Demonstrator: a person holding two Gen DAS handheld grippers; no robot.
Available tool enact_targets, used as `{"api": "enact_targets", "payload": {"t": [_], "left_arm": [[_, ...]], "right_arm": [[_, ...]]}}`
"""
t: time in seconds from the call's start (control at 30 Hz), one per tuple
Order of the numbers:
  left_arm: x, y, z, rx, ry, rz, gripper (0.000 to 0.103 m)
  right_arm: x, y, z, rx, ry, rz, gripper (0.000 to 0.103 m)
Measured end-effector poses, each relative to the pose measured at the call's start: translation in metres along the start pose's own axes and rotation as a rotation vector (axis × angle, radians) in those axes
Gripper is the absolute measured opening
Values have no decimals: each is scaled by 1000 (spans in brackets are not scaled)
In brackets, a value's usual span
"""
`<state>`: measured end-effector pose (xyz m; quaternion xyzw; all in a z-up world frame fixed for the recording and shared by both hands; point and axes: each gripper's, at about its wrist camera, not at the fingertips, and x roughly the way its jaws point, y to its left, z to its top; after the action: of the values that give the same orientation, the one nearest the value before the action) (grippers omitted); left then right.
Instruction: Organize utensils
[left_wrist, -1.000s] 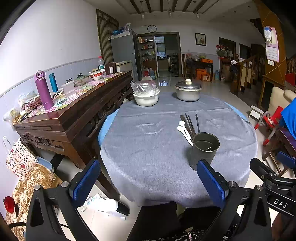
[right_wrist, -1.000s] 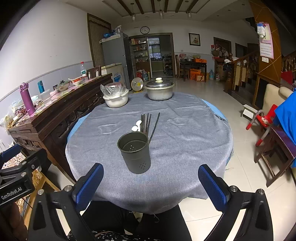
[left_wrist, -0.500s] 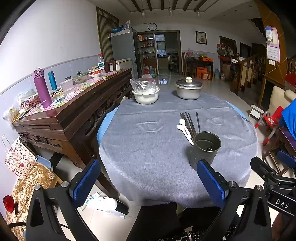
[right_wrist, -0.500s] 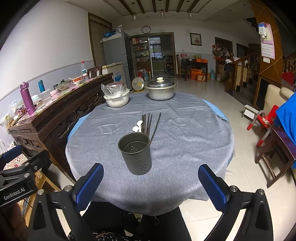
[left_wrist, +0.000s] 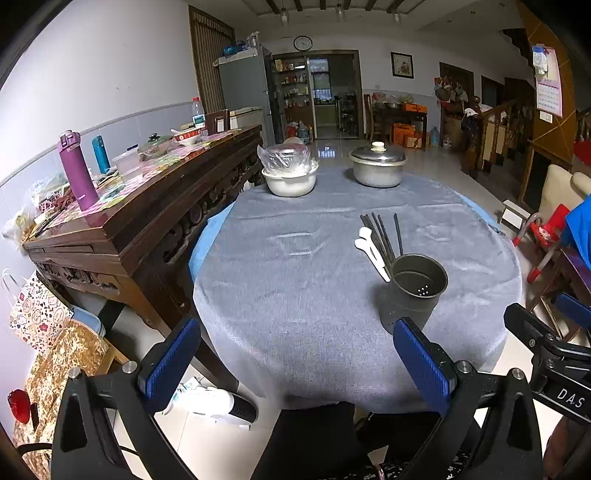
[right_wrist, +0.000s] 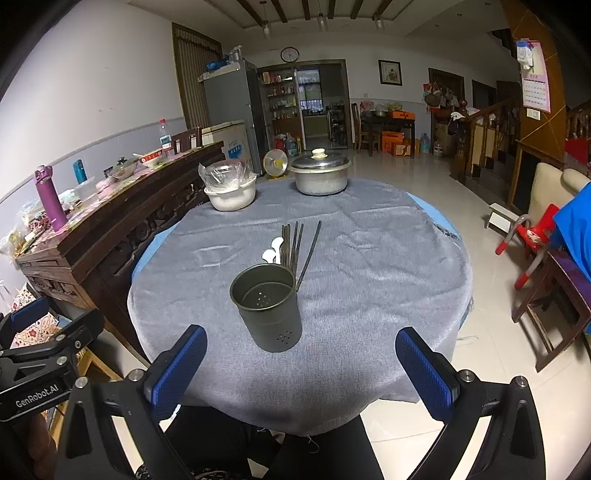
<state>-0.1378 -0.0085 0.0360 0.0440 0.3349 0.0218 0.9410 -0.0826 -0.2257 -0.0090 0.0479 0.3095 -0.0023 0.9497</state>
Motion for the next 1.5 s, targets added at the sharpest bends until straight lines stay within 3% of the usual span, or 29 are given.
{"api": "enact_targets", "payload": {"t": [0.43,0.6,0.83,0.9,1.0,1.03,1.1,1.3,1.5], "left_arm": [[40,0,13,2,65,8,103],[81,11,40,-34,133,-73,103],[167,7,83,-60,249,-181,103],[196,6,92,-79,289,-211,103],[234,5,100,-109,347,-232,103],[244,6,102,-121,360,-244,102],[266,5,106,-143,394,-261,91],[314,-8,116,-162,445,-299,68],[345,-33,114,-133,490,-311,65]], "right_arm": [[27,-18,13,30,5,15,103],[49,-49,44,133,13,103,103],[131,-81,104,182,145,188,103],[170,-87,112,212,243,213,103],[225,-91,124,255,317,260,96],[240,-92,129,260,340,277,91],[269,-94,132,277,396,293,85],[338,-90,151,318,447,319,71],[376,-71,155,273,509,345,71]]}}
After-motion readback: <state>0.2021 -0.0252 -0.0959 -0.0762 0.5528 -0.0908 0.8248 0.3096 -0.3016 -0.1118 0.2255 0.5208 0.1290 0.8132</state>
